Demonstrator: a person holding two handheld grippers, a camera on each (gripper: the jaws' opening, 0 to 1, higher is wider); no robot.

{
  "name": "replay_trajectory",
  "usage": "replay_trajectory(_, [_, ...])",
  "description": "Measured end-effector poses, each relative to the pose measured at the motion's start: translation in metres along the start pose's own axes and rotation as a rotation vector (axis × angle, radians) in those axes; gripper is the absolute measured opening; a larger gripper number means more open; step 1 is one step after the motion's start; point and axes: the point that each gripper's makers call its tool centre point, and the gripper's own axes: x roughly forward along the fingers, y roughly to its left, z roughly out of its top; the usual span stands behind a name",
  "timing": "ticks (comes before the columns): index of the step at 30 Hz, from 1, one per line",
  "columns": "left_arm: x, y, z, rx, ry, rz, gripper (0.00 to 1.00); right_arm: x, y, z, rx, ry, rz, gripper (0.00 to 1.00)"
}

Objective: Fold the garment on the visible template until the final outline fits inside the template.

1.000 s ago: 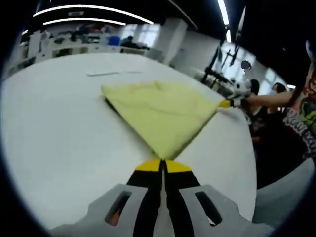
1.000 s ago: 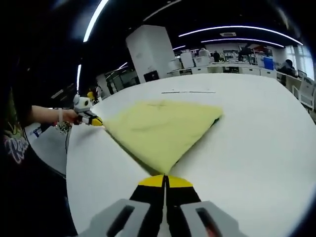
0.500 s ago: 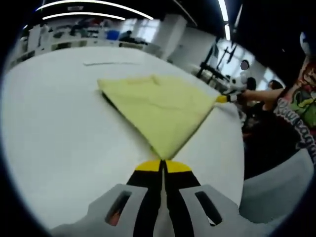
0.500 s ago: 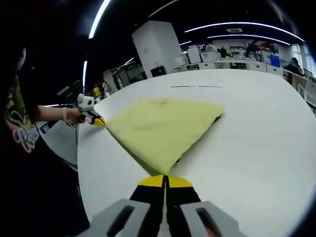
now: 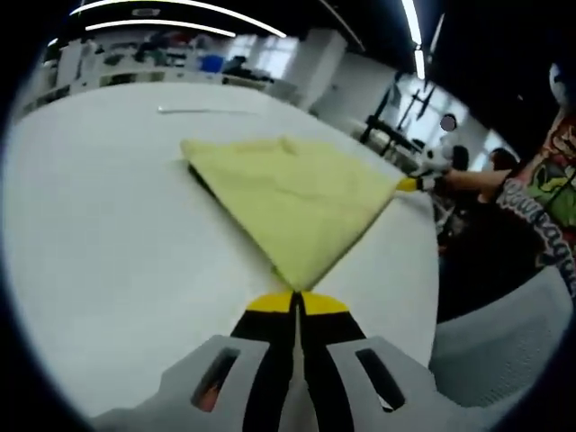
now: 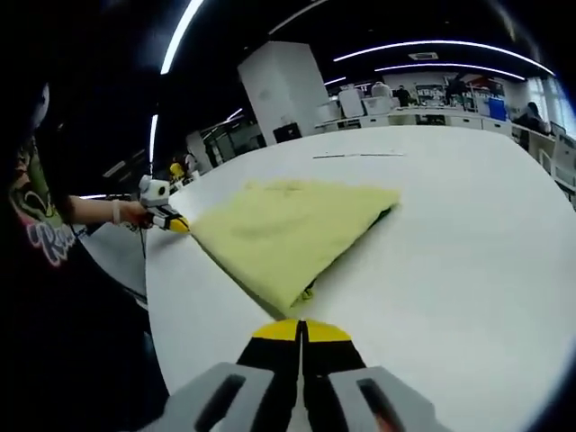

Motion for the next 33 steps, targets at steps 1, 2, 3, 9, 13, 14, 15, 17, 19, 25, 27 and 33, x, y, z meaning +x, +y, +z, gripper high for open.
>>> replay_trajectory(1, [-0.001,-0.001,0.0,-0.008,-0.003,-0.001,0.0,-0.001,0.001,0.001,-0.005,-0.004,0.001,0.0])
replay_trajectory(2, [-0.001,-0.001,0.001,-0.011,-0.006,0.003,0.0,-0.001,0.002,0.001,-0.009,-0.006,0.002,0.0])
replay_trajectory(3, [-0.002,-0.001,0.0,-0.025,-0.006,0.006,0.0,-0.002,0.002,0.001,-0.01,-0.006,0.002,0.0])
replay_trajectory(9, [-0.013,0.008,0.004,-0.064,-0.036,0.081,0.18,-0.006,0.004,0.011,0.006,-0.053,-0.005,0.0])
replay_trajectory(13, [-0.026,0.015,0.012,-0.059,-0.075,0.136,0.4,-0.009,0.007,0.019,0.024,-0.077,-0.007,0.08])
replay_trajectory(14, [-0.029,0.015,0.013,-0.069,-0.082,0.143,0.44,-0.01,0.008,0.02,0.019,-0.079,-0.01,0.09])
replay_trajectory(15, [-0.031,0.014,0.015,-0.074,-0.091,0.147,0.47,-0.01,0.008,0.021,0.013,-0.076,-0.013,0.12])
replay_trajectory(17, [-0.035,0.013,0.018,-0.075,-0.112,0.161,0.56,-0.011,0.009,0.023,0.012,-0.078,-0.023,0.23])
replay_trajectory(19, [-0.037,0.01,0.021,-0.076,-0.13,0.174,0.65,-0.011,0.008,0.024,0.024,-0.082,-0.045,0.34])
replay_trajectory(25, [-0.038,0.002,0.015,-0.12,-0.134,0.211,0.77,-0.007,0.01,0.038,0.012,-0.136,-0.079,0.76])
replay_trajectory(27, [-0.039,0.001,0.016,-0.129,-0.16,0.229,0.79,0.0,0.013,0.044,0.013,-0.142,-0.08,0.9])
replay_trajectory(33, [-0.035,0.0,0.017,-0.187,-0.173,0.273,0.82,0.02,0.029,0.054,-0.013,-0.189,-0.078,1.0])
